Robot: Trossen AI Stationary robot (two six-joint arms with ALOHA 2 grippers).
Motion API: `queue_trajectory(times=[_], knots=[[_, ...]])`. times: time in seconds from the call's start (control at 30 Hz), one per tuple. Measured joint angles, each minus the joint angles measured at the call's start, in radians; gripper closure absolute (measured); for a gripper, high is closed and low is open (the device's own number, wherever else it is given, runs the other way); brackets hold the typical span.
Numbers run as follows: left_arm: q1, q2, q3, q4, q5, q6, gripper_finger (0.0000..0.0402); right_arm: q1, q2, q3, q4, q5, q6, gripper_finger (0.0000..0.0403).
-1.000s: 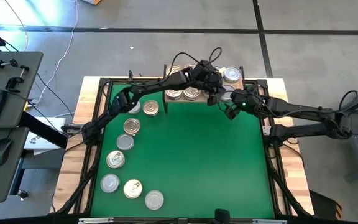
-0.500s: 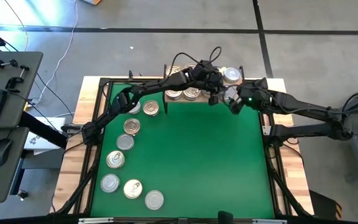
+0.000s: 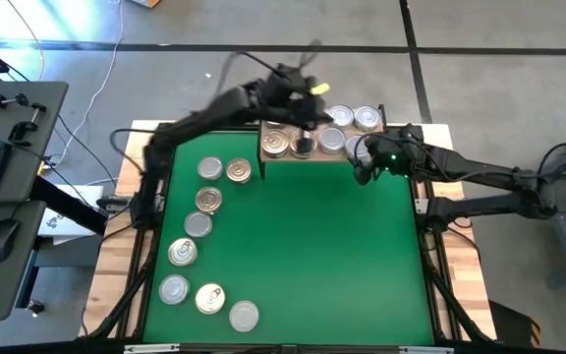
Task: Stack canned seafood by type on shelf
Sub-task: Put the green tuna can on the shelf and aligned with the top right green tuna can, then adjust the bottom left green tuna can on the shelf
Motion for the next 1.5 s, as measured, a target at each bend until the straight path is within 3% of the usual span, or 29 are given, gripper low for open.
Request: queue_trajectory(times=[0.13,0.37,0.53,0.77,0.87,1.07,1.33,1.5], knots=[[0.018,-0.11,0.0,-0.176,-0.054,-0.017,0.0401,-0.038,0.056,0.0,0.032,-0.006,0.0,0.0122],[0.047,-0.235,0.0,-0.365,-0.06,-0.117,0.0401,-0.135,0.139,0.0,0.05,0.0,-0.005,0.025],[0.037,-0.285,0.0,-0.407,-0.061,-0.166,0.0401,-0.173,0.132,0.0,0.044,-0.009,-0.026,0.0296],[0.0,-0.344,0.0,-0.439,-0.058,-0.219,0.0402,-0.152,0.082,-0.002,0.12,-0.057,-0.059,0.0304],[-0.02,-0.366,0.0,-0.473,-0.058,-0.235,0.0401,-0.139,0.08,-0.002,0.185,-0.134,-0.078,0.0304],[-0.063,-0.387,-0.001,-0.545,-0.06,-0.265,0.0401,-0.133,0.15,-0.001,0.316,-0.23,-0.069,0.0305],[-0.079,-0.391,-0.006,-0.544,-0.063,-0.283,0.0401,-0.164,0.252,-0.001,0.337,-0.21,-0.075,0.0305],[-0.079,-0.437,-0.123,-0.517,-0.117,-0.316,0.0401,-0.175,0.234,0.0,0.291,-0.192,-0.075,0.0305]])
